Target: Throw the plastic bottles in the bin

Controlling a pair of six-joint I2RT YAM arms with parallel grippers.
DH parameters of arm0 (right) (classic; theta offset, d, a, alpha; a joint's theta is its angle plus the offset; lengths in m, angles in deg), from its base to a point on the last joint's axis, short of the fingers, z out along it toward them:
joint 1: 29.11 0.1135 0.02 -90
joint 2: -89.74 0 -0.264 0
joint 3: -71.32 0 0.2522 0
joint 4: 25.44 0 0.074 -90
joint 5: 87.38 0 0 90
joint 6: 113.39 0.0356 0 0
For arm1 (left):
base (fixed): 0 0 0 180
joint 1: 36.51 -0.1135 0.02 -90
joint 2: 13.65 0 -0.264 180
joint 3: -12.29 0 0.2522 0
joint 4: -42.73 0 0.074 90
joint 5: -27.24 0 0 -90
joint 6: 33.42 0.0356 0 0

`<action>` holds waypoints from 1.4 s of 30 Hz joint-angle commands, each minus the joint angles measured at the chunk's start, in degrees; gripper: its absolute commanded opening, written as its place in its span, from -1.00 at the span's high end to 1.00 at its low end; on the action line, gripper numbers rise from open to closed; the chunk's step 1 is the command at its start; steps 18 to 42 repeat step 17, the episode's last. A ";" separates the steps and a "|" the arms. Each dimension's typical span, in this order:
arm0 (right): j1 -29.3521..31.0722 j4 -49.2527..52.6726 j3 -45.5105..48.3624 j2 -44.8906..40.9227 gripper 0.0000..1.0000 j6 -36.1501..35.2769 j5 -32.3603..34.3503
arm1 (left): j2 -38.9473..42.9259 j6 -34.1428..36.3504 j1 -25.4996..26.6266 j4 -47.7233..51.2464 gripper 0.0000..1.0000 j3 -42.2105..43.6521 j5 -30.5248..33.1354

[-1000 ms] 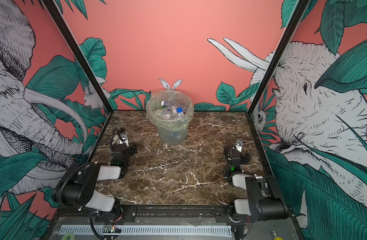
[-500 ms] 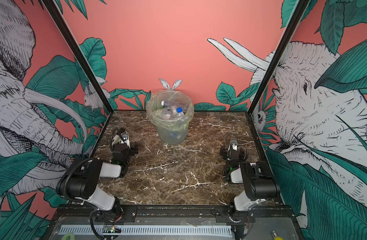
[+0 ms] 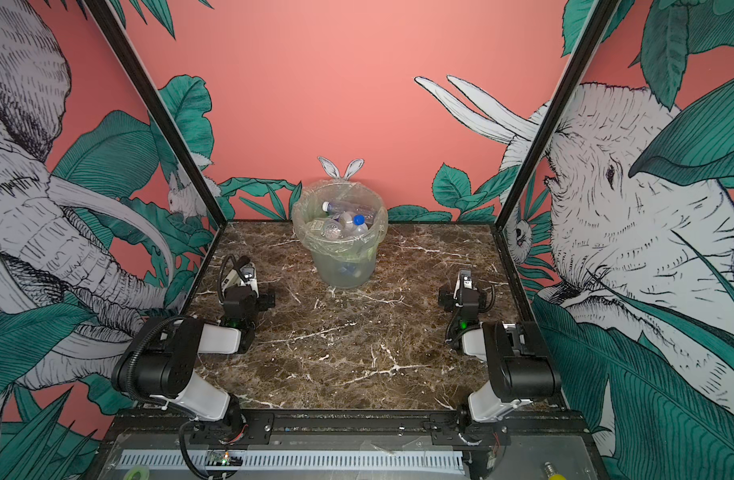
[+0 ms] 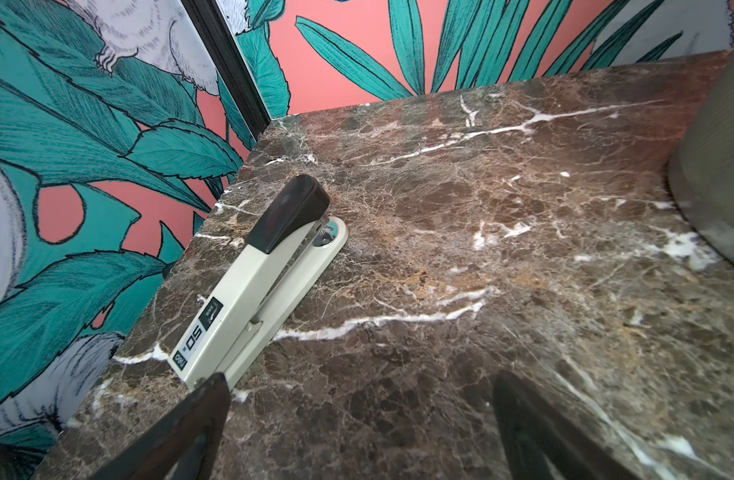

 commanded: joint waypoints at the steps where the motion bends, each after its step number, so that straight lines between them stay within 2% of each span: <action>1: -0.20 -0.64 -0.71 -0.50 -0.98 -0.07 -0.91 | 1.08 -0.46 -0.24 0.38 -0.99 -0.75 -0.38; 42: -0.18 -0.98 -0.49 -0.49 -0.98 -0.24 -1.30 | 1.11 -0.50 -0.22 0.36 -0.99 -0.70 -0.37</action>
